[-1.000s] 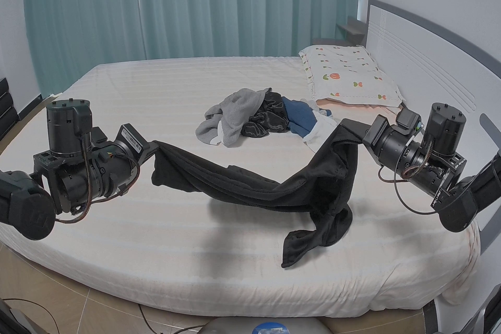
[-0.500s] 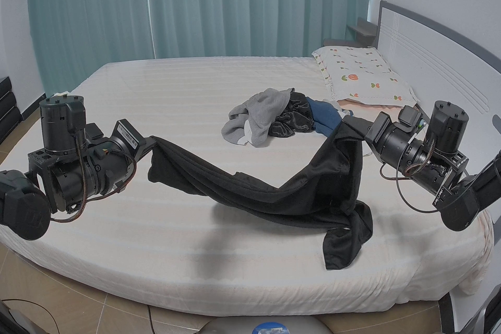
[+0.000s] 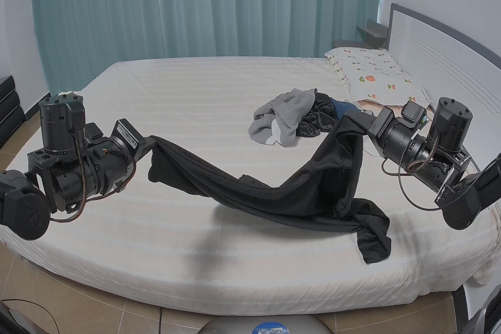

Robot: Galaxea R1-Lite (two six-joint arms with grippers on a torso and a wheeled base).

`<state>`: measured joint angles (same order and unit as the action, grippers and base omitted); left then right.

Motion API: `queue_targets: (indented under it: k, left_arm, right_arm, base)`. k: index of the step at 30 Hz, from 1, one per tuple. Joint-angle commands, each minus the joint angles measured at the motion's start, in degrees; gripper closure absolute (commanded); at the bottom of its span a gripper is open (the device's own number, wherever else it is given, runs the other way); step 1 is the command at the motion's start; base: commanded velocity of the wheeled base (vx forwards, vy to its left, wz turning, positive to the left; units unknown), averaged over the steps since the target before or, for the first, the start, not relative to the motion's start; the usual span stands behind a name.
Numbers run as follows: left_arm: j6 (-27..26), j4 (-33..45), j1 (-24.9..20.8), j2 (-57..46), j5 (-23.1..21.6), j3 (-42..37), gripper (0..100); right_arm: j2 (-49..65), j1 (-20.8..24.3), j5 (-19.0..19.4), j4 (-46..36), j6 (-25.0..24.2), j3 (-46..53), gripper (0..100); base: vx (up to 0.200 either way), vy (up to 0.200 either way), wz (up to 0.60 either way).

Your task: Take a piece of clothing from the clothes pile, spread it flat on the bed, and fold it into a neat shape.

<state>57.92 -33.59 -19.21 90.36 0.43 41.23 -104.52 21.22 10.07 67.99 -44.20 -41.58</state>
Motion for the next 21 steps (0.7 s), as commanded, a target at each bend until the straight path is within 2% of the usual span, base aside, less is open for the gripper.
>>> queue_targets:
  k: [1, 21]
  left_arm:
    - [0.0, 0.0, 0.1, 0.0, 0.0, 0.0, 100]
    - [-0.1, 0.0, 0.1, 0.0, 0.0, -0.2, 100]
  right_arm:
    - [0.3, -0.2, 0.0, 0.0, 0.0, 0.0, 100]
    - [0.3, -1.0, 0.2, 0.0, 0.0, -0.3, 100]
  base:
    - [0.000, 0.200, 0.00]
    - [0.000, 0.200, 0.00]
